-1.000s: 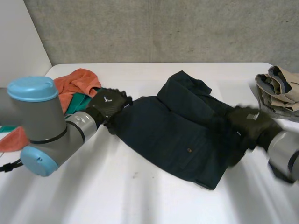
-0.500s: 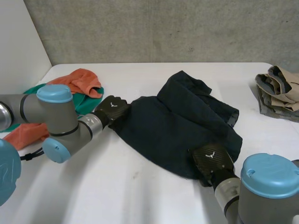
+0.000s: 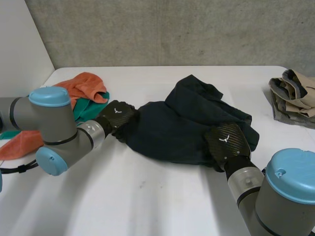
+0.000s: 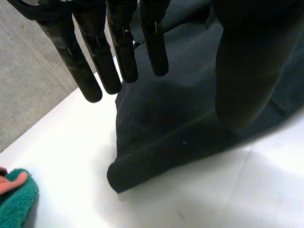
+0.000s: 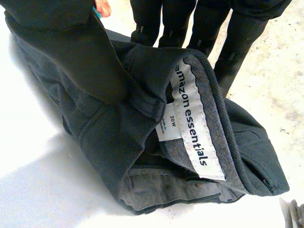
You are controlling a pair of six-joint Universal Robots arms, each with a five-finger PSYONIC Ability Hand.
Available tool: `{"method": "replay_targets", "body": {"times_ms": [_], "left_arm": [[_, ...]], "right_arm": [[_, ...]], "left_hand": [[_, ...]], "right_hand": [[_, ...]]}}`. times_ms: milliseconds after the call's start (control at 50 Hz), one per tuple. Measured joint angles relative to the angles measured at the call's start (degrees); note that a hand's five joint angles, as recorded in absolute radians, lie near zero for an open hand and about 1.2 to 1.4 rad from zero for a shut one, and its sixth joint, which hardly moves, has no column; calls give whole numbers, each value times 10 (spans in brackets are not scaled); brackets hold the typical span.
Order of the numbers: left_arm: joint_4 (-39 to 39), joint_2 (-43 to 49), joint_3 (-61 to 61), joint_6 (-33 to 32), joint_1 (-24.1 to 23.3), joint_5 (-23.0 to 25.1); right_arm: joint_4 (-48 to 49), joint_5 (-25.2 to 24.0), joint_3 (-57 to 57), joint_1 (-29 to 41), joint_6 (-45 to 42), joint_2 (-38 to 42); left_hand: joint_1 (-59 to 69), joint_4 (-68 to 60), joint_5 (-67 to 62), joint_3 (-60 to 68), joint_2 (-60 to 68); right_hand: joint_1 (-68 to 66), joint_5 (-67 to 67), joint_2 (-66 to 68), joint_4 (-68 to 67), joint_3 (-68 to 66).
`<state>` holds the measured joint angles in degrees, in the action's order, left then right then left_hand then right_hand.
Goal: Fold the laundry.
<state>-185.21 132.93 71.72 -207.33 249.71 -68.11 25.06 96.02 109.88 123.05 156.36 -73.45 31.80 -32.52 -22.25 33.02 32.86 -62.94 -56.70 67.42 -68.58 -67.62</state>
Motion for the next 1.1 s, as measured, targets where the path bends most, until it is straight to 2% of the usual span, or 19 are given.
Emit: {"method": "replay_targets", "body": {"times_ms": [260,340,420,460,540,660,720,740,760,800,960,1100], "left_arm": [[0,13,-12,-1,-1,-1],[-1,17,-20,-1,-4,-2],[-3,19,-27,-1,-6,-1],[-3,20,-29,0,-7,-1],[-3,22,-32,0,-10,-1],[-1,25,-30,4,-21,-1],[3,22,-25,6,-27,-2],[4,21,-24,6,-28,-2],[7,17,-22,7,-30,-3],[15,9,-17,10,-31,-4],[65,-37,26,47,-32,-13],[70,-38,35,72,-35,-24]], "right_arm": [[2,2,-10,-35,6,-1],[4,2,-11,-49,7,-2],[6,3,-14,-56,7,-6],[6,3,-16,-58,7,-11],[6,4,-28,-61,8,-28],[5,4,-54,-64,8,-45],[2,3,-63,-65,8,-47],[2,3,-64,-65,8,-48],[1,3,-66,-64,9,-48],[0,3,-66,-64,10,-47],[1,4,-65,-61,12,-45],[2,4,-72,-60,12,-45]], "left_hand": [[8,-6,-8,3,5],[110,-90,-91,83,86],[264,-243,-242,236,243],[297,-287,-285,279,285],[340,-346,-342,336,339],[340,-360,-347,351,355],[239,-256,-255,241,243],[170,-193,-194,177,178],[52,-72,-76,69,68],[25,-30,-36,28,28],[0,11,12,-8,-10],[0,11,12,-8,-10]], "right_hand": [[0,0,0,0,-3],[0,0,0,0,-3],[0,0,0,0,-3],[0,0,0,0,-3],[0,0,0,0,-3],[0,-6,0,0,-3],[0,-7,0,0,-3],[0,-7,0,0,-3],[0,-7,0,0,-3],[0,-8,0,0,-3],[0,-8,0,0,-3],[0,-8,0,0,-3]]}}
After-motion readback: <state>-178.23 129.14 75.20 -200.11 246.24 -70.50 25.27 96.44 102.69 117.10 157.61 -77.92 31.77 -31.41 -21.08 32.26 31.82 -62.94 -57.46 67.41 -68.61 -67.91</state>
